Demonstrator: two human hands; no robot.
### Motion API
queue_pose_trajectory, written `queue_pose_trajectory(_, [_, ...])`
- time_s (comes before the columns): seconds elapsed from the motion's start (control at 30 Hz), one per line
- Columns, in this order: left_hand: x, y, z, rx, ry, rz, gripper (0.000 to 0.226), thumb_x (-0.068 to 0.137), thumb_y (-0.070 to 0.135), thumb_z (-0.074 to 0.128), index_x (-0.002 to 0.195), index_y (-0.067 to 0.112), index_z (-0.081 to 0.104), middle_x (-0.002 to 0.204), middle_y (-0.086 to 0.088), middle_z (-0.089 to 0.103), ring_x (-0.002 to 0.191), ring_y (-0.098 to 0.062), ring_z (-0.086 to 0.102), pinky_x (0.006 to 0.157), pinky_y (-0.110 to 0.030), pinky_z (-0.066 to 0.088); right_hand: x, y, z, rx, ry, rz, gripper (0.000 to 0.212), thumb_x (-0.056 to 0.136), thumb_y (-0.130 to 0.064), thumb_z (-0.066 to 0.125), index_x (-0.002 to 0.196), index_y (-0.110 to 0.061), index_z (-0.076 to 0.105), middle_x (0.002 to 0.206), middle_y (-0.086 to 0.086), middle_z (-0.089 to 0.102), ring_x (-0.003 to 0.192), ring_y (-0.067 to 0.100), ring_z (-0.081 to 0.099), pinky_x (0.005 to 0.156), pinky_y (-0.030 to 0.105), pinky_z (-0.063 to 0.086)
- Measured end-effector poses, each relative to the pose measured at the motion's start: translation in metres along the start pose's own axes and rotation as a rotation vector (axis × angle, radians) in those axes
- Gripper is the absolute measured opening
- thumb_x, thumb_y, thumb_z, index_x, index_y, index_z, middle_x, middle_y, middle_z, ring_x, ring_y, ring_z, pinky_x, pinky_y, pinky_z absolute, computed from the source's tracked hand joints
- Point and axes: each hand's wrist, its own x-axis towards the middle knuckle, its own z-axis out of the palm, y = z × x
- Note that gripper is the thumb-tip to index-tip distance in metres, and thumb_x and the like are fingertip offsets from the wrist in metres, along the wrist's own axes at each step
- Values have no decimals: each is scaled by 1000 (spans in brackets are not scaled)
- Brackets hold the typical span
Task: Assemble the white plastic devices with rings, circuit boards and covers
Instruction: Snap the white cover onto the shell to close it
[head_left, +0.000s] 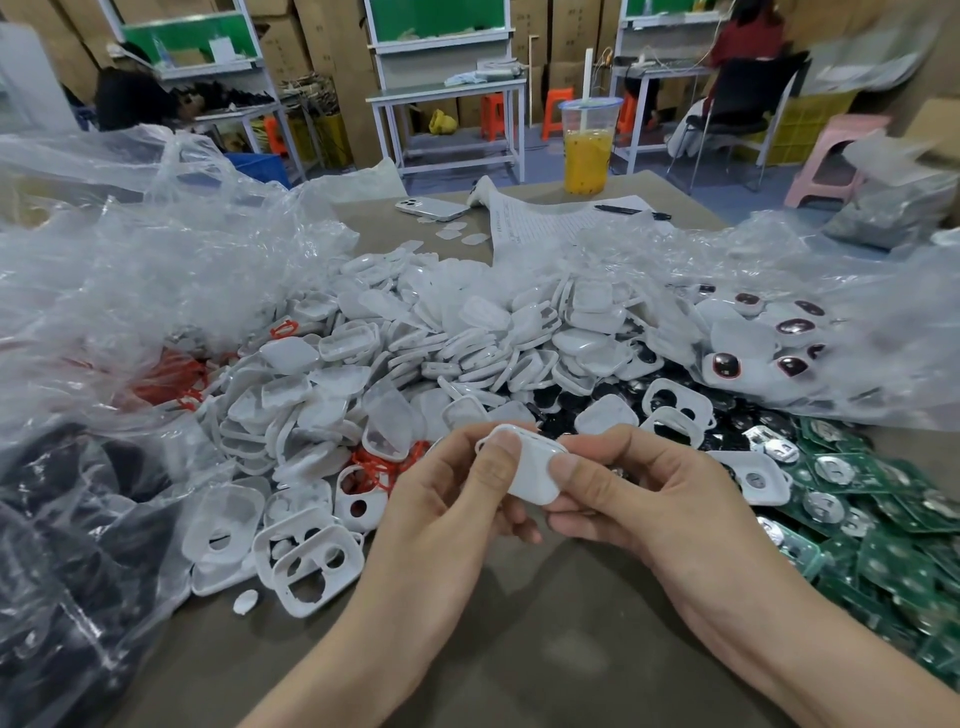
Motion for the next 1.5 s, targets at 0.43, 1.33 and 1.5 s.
queue_pose_trajectory(0.43, [1,2,-2,51,-32,16,32,86,44,63,100,18,76,85,-8,69,67,-18,59,67,-31,54,2,-1,2,42,23,28,30,58,-35,83,84,-20,81,78,5,75,70,18,75,65,23,60])
queue_pose_trajectory(1.33, [-3,4,-7,379,-70,67,26,87,61,61,102,43,72,69,11,66,69,-4,61,68,-13,46,4,-2,0,51,-11,63,34,53,-33,85,85,-20,81,73,6,71,66,17,72,63,25,59])
queue_pose_trajectory(1.5, [-3,-1,-5,387,-152,28,22,93,44,61,111,34,70,88,10,73,74,-8,66,72,-19,53,4,0,-2,74,-27,88,31,55,-31,85,84,-19,80,74,7,71,67,17,71,64,24,59])
